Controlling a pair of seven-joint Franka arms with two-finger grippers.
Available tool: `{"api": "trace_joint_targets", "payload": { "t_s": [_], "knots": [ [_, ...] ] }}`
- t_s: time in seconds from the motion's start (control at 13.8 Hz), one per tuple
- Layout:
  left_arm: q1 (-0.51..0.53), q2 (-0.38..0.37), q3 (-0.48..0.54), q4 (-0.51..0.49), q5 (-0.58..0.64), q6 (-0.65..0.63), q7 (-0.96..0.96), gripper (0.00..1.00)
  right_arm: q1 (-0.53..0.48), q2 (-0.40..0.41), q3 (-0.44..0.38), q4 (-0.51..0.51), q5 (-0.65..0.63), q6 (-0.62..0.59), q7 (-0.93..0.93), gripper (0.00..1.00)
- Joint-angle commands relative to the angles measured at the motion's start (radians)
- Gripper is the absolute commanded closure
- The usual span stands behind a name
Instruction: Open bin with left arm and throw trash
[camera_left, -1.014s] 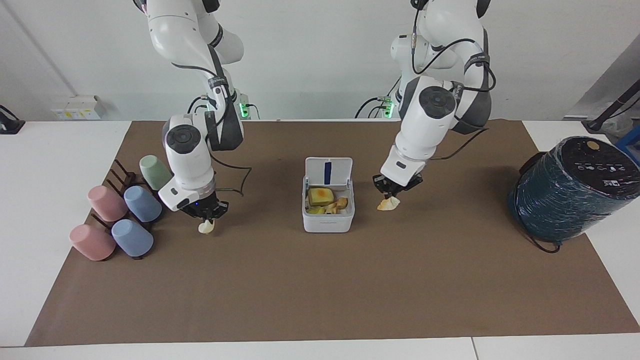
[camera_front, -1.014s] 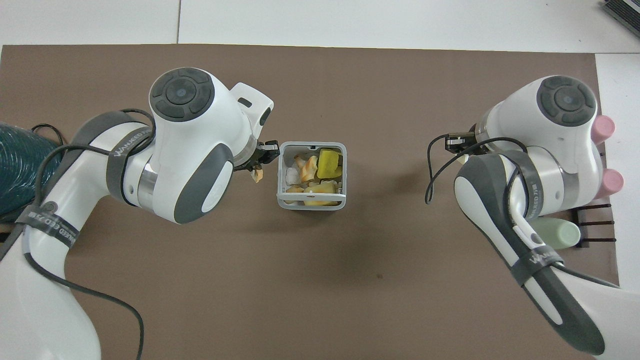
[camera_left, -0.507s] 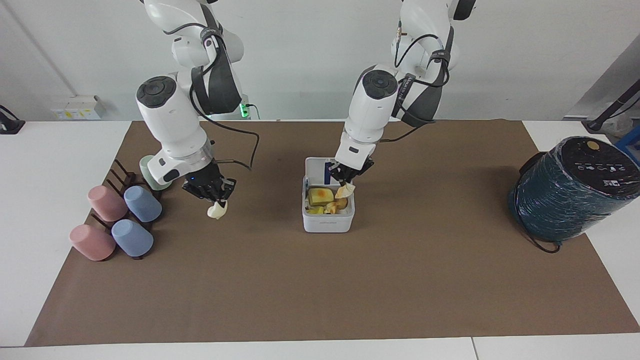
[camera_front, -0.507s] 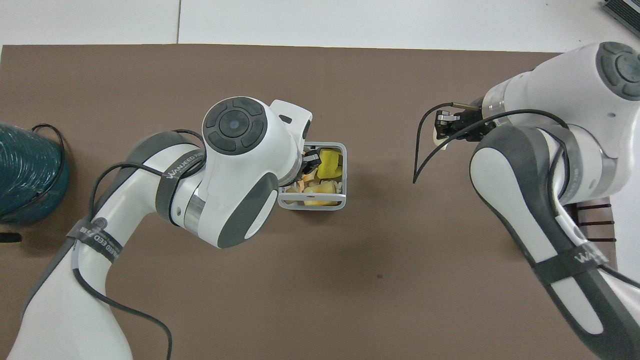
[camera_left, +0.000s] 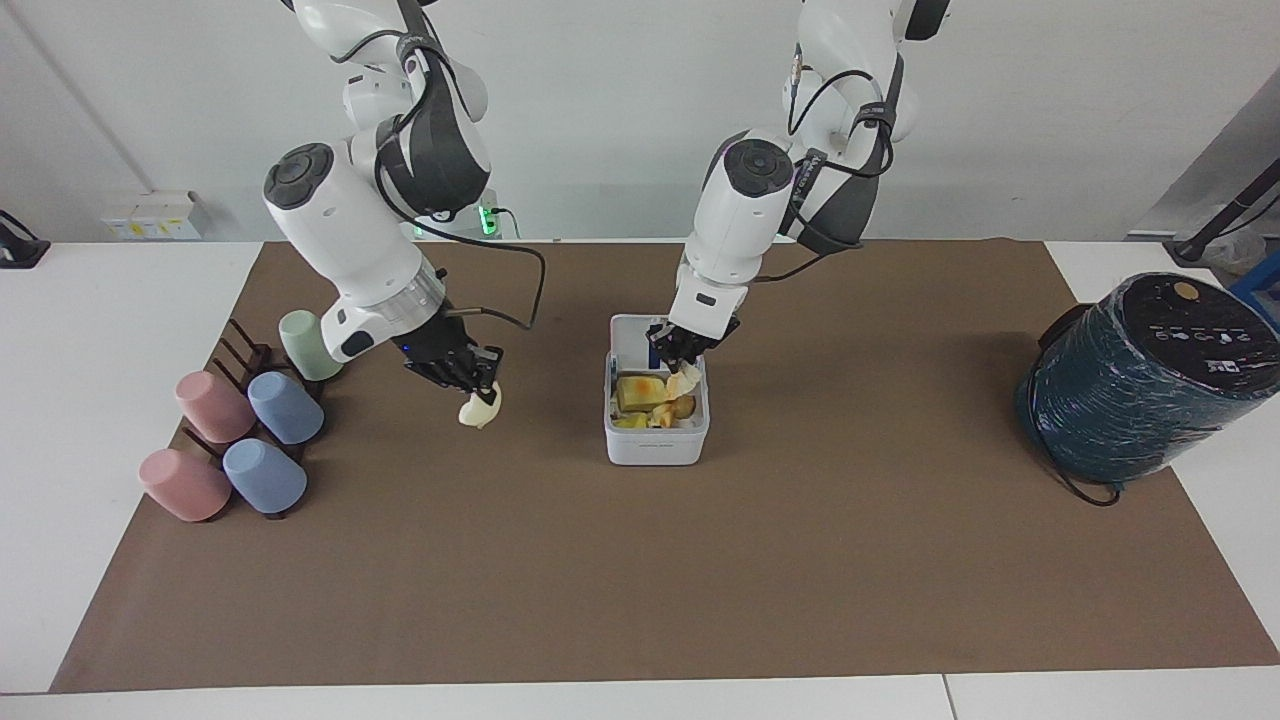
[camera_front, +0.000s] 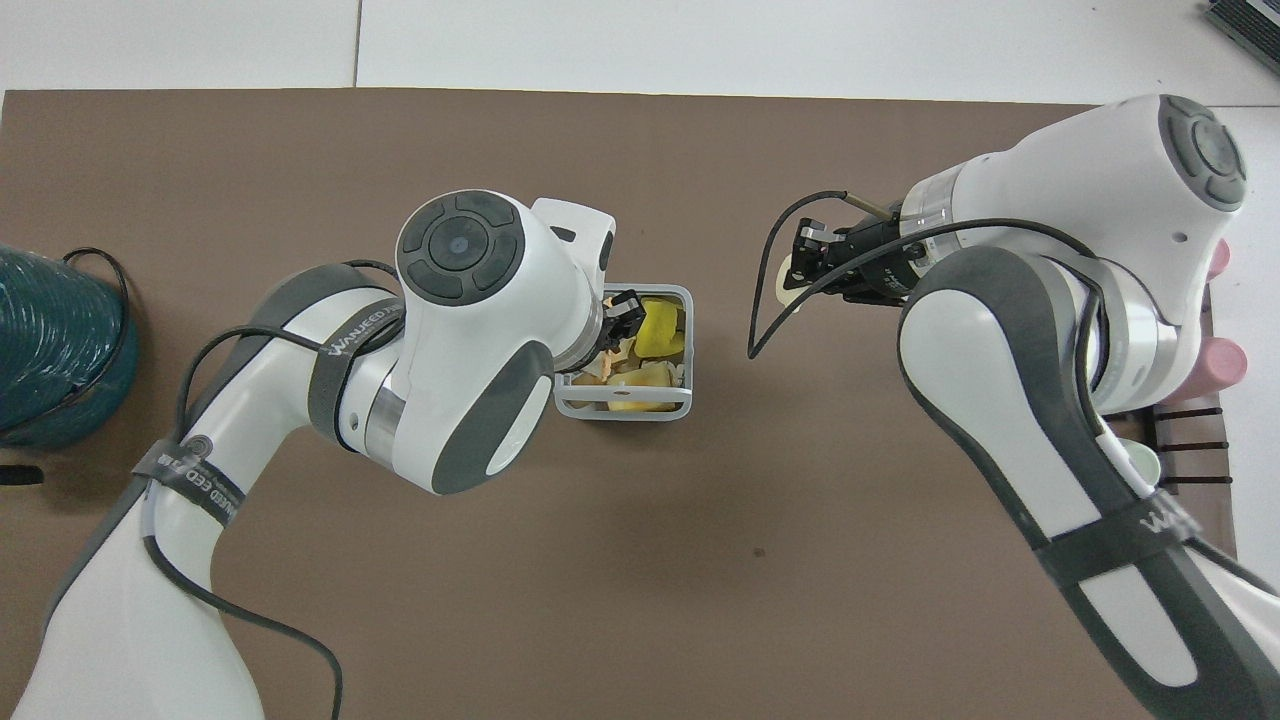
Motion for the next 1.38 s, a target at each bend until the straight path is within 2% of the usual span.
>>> {"api": "trace_joint_targets", "payload": {
  "t_s": [0.0, 0.36, 0.43, 0.72, 0.87, 1.01, 1.3],
  "knots": [
    [-0.01, -0.011, 0.011, -0.015, -0.02, 0.012, -0.021, 0.48, -0.012, 0.009, 0.004, 0.002, 0.038, 0.011, 0.016, 1.0],
    [-0.013, -0.006, 0.011, -0.005, -0.048, 0.023, -0.102, 0.42, -0.008, 0.009, 0.004, 0.002, 0.038, 0.013, 0.017, 1.0],
    [-0.011, -0.006, 0.011, -0.005, -0.048, 0.023, -0.102, 0.31, -0.008, 0.009, 0.004, 0.002, 0.038, 0.013, 0.019, 1.0],
    [-0.01, -0.005, 0.012, -0.002, -0.048, 0.023, -0.102, 0.16, -0.008, 0.008, 0.004, 0.0, 0.038, 0.014, 0.019, 1.0],
    [0.004, -0.005, 0.012, 0.001, -0.048, 0.022, -0.1, 0.16, -0.004, 0.009, 0.004, 0.002, 0.038, 0.032, 0.025, 1.0],
    [0.016, -0.003, 0.025, 0.021, -0.048, 0.014, -0.097, 0.16, 0.057, 0.014, 0.004, 0.002, 0.038, 0.097, 0.089, 1.0],
    [0.151, -0.011, 0.026, 0.069, -0.037, -0.059, -0.048, 0.2, 0.143, 0.055, 0.004, 0.005, 0.064, 0.178, 0.165, 1.0]
  ]
}}
